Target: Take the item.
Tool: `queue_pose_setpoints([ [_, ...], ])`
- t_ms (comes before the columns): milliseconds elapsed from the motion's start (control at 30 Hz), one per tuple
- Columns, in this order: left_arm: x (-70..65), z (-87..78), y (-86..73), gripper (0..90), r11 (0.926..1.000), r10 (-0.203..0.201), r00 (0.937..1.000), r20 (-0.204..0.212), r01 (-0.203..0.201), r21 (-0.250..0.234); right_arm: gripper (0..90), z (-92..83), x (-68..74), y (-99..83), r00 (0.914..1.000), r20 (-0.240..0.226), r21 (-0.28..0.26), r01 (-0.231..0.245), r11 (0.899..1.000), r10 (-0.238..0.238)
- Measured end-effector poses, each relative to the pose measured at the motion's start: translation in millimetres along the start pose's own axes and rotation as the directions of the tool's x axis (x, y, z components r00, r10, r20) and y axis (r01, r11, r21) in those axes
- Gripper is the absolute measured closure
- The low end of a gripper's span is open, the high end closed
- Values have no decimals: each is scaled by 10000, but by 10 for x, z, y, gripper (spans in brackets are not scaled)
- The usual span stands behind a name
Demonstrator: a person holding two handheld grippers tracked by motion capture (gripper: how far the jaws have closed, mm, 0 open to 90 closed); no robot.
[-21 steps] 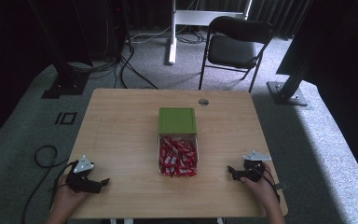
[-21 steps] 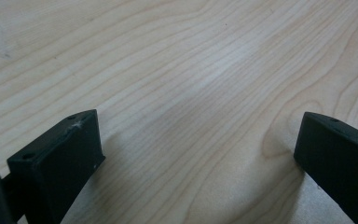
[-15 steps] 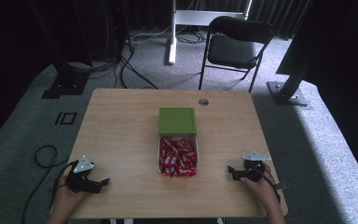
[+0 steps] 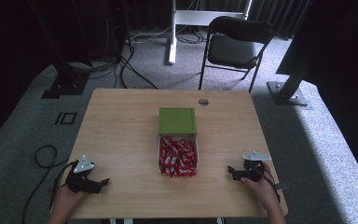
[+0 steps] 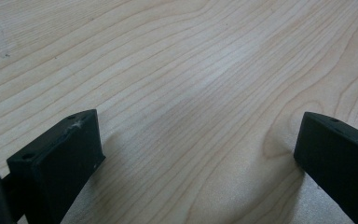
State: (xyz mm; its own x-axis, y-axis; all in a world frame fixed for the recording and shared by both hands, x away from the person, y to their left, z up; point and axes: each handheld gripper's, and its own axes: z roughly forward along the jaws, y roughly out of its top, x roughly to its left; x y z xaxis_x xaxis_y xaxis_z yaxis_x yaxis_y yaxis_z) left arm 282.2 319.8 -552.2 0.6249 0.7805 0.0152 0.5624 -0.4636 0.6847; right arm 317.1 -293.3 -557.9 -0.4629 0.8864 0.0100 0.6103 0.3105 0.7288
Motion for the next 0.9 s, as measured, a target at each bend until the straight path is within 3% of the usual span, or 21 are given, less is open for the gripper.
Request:
queue_pose_setpoints([
  [233,0,0,-1,17,10000,-1,10000,2,1,-1,149,7,-9,16,10000,27,18,7,10000,-7],
  [467,0,0,-1,17,10000,-6,10000,0,6,-3,155,20,12,143,10000,54,-72,-48,10000,49],
  [900,0,0,-1,17,10000,-5,10000,-1,5,-2,155,-82,117,436,9987,-490,-779,-141,9969,103],
])
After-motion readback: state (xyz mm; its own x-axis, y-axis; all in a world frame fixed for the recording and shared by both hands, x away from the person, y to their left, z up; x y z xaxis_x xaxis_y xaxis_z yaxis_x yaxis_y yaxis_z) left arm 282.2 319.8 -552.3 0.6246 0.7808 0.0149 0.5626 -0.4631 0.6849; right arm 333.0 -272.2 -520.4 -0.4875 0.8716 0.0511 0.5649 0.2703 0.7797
